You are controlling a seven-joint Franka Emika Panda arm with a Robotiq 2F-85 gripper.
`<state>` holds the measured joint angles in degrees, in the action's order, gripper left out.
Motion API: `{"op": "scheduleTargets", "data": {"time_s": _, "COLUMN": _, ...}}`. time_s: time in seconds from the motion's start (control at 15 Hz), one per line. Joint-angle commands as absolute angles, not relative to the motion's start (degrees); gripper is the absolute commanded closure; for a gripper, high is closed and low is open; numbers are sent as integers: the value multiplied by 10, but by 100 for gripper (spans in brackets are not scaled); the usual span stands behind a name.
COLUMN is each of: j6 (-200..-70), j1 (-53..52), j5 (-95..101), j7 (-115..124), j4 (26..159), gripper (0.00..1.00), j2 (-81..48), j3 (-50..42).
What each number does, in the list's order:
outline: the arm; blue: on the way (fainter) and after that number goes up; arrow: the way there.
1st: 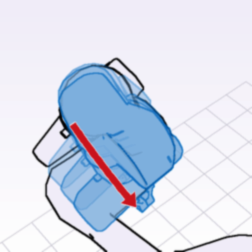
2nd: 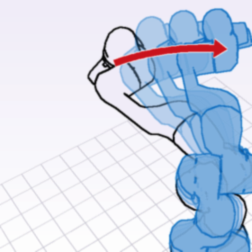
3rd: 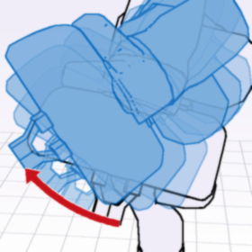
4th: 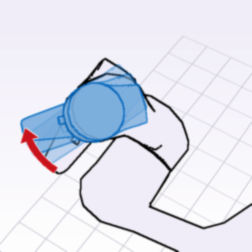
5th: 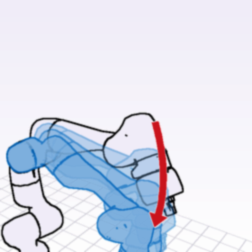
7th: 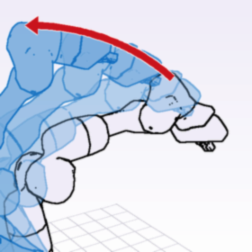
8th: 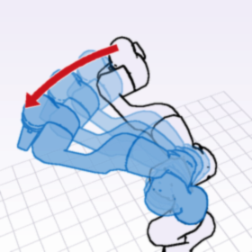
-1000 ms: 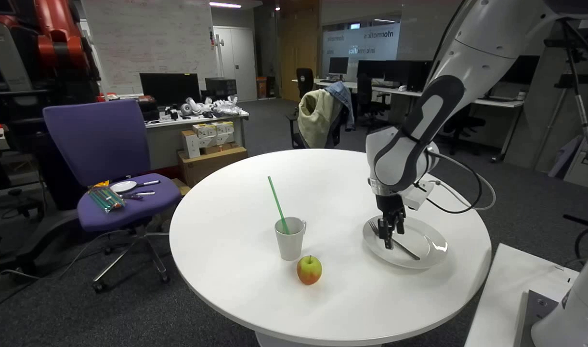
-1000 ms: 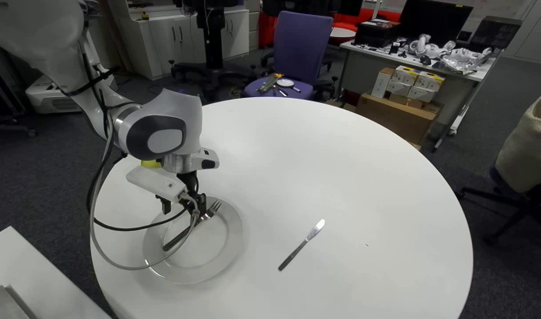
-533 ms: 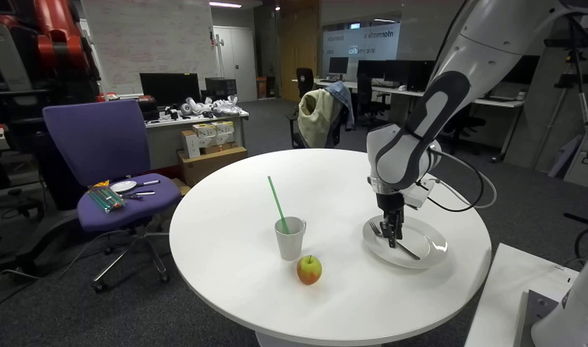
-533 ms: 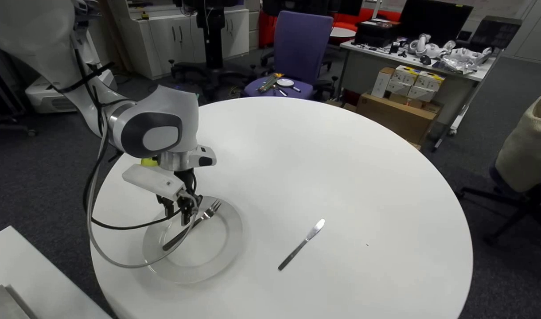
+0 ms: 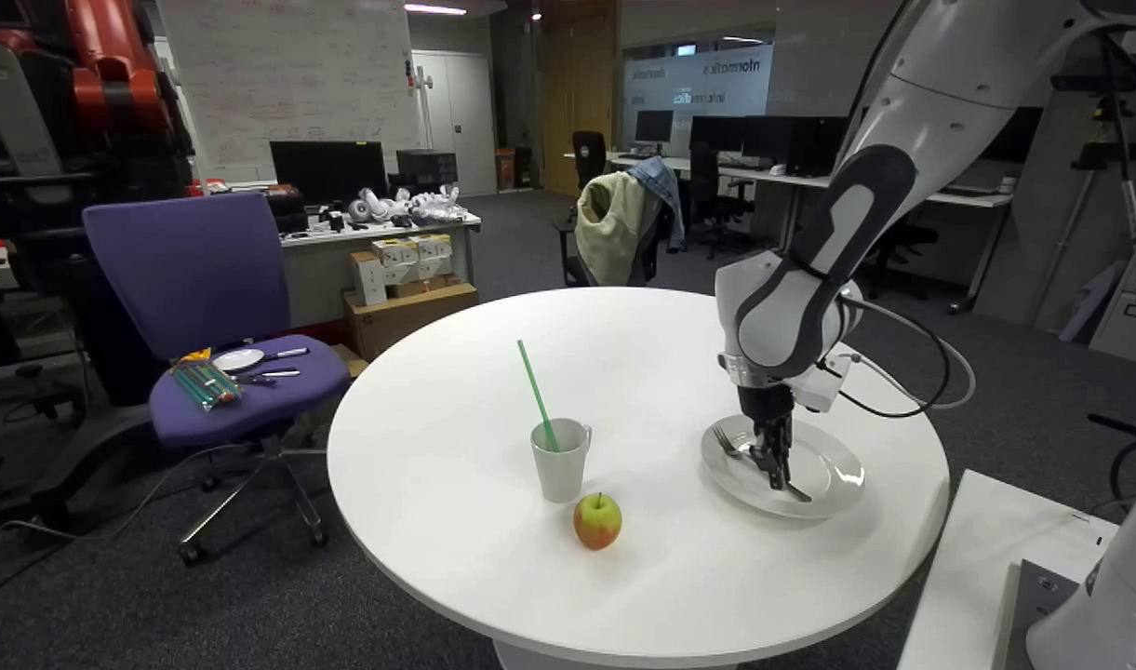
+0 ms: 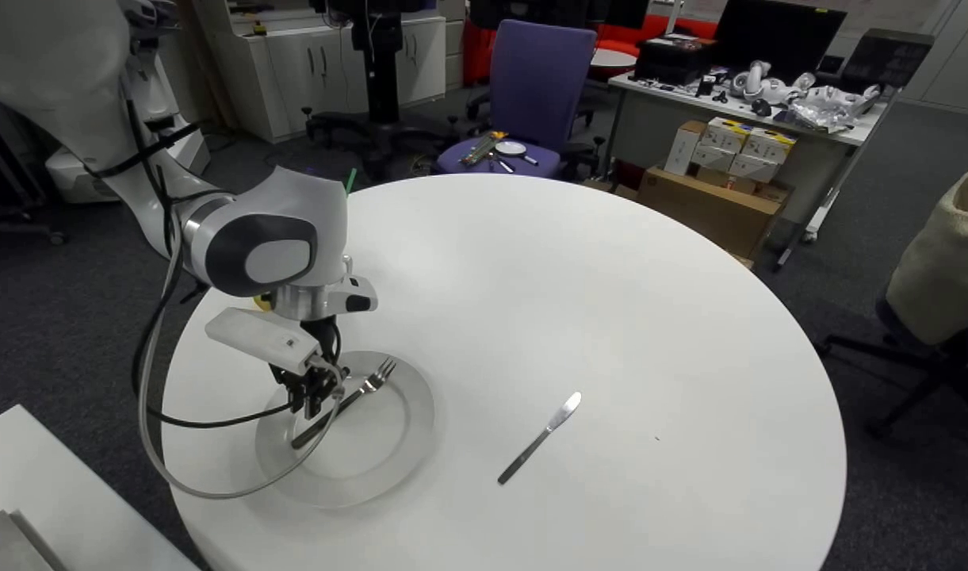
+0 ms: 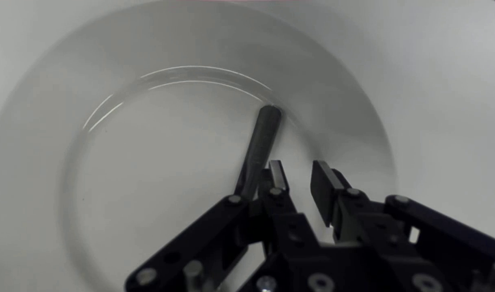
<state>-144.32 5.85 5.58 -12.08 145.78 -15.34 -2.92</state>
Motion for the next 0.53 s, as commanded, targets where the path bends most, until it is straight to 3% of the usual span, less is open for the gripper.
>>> {"op": "scheduleTargets", "data": {"time_s": 0.0, "j6": -1428, "j1": 60, "j5": 64, "j7": -133, "j4": 1476, "gripper": 75, "j2": -129, "j3": -33}}
{"op": "scheduleTargets", "data": {"time_s": 0.47, "j6": -1427, "j1": 62, "j5": 60, "j7": -136, "j4": 1477, "gripper": 81, "j2": -136, "j3": -32}}
